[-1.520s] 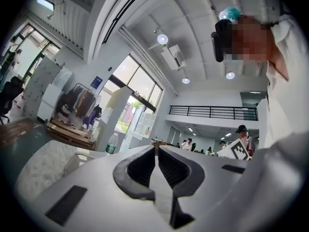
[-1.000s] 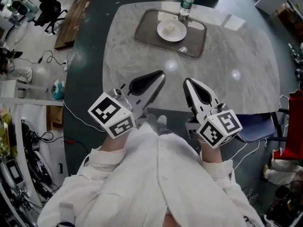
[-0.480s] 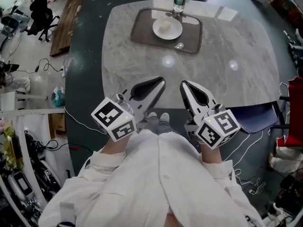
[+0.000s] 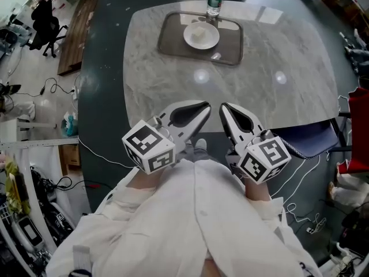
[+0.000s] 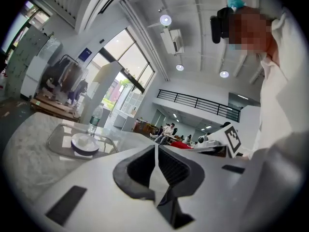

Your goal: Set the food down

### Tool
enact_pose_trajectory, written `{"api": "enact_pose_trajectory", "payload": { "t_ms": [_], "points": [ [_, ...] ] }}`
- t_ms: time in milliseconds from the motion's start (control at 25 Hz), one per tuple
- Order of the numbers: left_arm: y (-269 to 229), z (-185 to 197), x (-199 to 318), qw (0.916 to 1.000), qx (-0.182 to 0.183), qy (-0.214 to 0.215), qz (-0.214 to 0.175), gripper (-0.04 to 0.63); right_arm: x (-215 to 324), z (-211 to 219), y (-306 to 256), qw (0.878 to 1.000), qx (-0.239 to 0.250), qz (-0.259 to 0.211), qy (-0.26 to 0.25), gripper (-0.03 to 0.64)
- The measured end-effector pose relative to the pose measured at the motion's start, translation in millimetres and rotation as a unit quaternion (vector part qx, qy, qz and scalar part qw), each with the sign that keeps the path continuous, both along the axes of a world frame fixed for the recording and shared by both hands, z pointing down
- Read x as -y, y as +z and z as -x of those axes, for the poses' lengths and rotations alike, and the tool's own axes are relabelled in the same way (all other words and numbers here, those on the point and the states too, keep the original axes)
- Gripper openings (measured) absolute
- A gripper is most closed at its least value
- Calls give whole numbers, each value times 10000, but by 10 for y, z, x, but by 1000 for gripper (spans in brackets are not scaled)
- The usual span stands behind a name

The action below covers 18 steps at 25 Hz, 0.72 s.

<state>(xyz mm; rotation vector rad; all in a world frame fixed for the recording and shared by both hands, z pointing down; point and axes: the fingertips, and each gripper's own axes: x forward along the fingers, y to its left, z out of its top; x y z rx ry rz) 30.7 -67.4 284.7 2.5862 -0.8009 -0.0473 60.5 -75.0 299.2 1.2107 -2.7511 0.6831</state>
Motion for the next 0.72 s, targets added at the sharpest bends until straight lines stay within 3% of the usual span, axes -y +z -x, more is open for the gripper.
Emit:
{"api": "enact_pose_trajectory", "payload": {
  "t_ms": [360, 720],
  "points": [
    [146, 118, -35, 9993, 64, 183, 313, 32, 13, 102, 48, 9998, -211, 28, -8, 3],
    [149, 161, 16, 9991, 33, 266, 322, 32, 49, 183, 97, 9991, -397, 124, -88, 3]
  ]
}}
